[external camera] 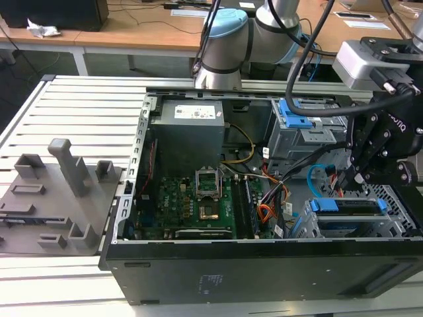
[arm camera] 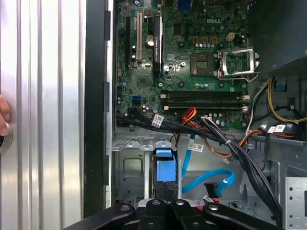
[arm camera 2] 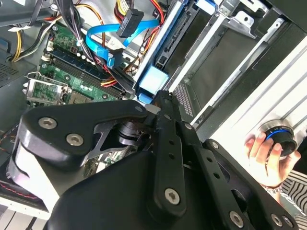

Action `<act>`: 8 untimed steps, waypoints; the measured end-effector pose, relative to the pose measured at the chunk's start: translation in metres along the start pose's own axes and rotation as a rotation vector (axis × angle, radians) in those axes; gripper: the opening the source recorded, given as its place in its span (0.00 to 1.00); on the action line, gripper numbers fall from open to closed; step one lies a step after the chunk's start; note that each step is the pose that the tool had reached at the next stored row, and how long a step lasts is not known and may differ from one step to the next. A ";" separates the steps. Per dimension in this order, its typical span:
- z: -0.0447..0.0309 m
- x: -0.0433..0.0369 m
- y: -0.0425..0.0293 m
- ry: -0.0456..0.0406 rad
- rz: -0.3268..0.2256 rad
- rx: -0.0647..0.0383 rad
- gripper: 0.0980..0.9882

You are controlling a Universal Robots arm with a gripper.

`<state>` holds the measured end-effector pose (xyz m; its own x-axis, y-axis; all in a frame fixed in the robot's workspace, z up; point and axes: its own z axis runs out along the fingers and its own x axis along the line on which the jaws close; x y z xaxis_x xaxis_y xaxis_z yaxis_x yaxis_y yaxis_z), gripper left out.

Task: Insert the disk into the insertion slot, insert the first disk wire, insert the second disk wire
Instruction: 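Insert the first disk wire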

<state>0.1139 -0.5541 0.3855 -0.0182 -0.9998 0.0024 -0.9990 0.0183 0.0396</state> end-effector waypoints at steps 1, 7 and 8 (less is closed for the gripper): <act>0.0012 0.0000 -0.0001 0.0000 0.000 0.000 0.01; 0.0084 0.0000 -0.0006 0.0000 0.000 0.000 0.01; 0.0097 0.0000 -0.0006 0.0000 0.000 0.000 0.01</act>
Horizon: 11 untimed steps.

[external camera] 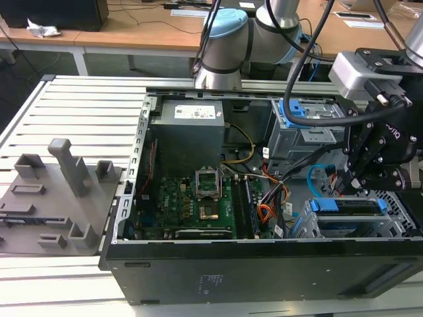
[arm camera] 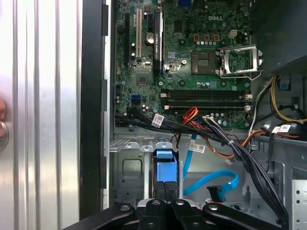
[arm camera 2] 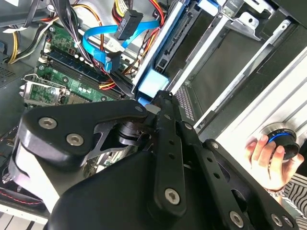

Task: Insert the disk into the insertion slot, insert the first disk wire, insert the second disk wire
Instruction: 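Insert the first disk wire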

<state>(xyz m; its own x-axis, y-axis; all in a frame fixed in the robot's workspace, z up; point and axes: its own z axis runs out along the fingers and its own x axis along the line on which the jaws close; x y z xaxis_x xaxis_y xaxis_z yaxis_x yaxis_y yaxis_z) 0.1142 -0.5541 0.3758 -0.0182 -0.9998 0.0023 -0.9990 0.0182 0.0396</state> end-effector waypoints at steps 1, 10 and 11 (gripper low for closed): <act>0.0012 0.0000 -0.0001 0.0001 0.000 0.000 0.01; 0.0073 -0.0001 -0.0008 0.0000 0.000 0.000 0.01; 0.0078 0.0000 -0.0008 0.0000 0.000 0.000 0.01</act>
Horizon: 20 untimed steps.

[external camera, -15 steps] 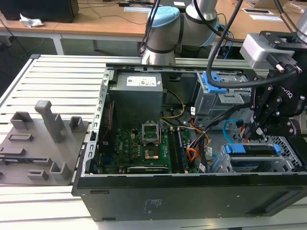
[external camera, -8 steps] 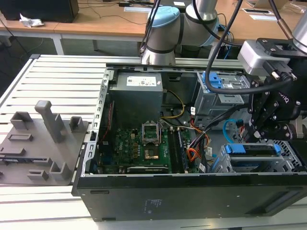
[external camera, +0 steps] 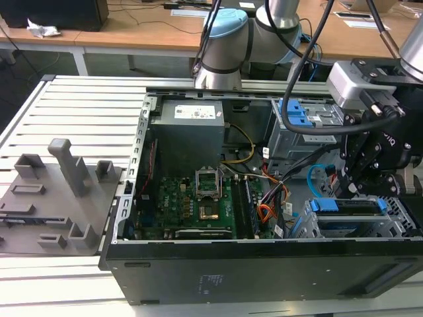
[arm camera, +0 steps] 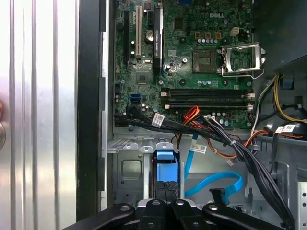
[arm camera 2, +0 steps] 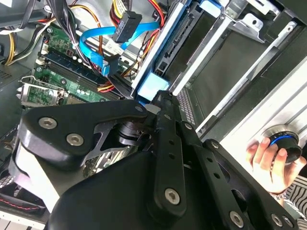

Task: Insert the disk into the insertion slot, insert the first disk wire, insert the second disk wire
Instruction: 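Insert the first disk wire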

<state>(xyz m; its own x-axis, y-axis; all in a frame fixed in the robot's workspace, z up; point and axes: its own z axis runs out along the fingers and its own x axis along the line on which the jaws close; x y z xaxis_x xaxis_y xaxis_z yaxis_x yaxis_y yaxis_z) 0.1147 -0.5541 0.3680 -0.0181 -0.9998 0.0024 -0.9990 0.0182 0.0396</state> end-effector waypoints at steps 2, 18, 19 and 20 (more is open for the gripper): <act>0.0011 0.0000 -0.0001 0.0000 0.000 0.000 0.01; 0.0108 0.0000 -0.0009 0.0000 0.000 0.000 0.01; 0.0114 0.0000 -0.0009 0.0000 0.000 0.000 0.01; 0.0119 0.0000 -0.0009 0.0000 0.000 0.000 0.01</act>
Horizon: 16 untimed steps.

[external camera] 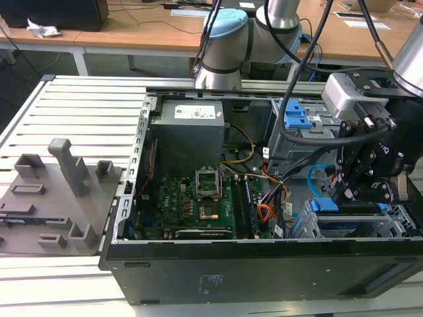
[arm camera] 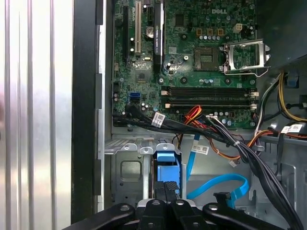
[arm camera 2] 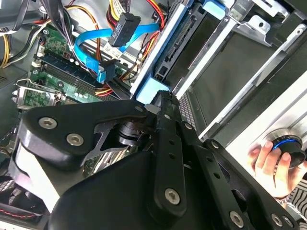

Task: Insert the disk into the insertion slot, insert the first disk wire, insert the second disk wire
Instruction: 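Insert the first disk wire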

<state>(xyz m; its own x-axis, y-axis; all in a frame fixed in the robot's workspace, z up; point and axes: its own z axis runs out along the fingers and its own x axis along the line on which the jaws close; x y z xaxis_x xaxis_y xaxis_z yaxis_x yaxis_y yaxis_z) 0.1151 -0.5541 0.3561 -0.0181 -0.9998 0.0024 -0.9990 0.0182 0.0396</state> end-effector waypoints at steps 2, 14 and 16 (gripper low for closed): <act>0.0015 0.0000 -0.0001 0.0000 0.000 0.000 0.01; 0.0098 0.0000 -0.0004 -0.0001 0.000 0.000 0.01; 0.0116 0.0000 -0.0005 0.0000 0.000 0.000 0.01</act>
<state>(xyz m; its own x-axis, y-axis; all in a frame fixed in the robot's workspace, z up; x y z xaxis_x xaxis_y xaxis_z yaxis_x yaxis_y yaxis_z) 0.1152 -0.5541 0.3444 -0.0181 -0.9998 0.0024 -0.9990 0.0182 0.0396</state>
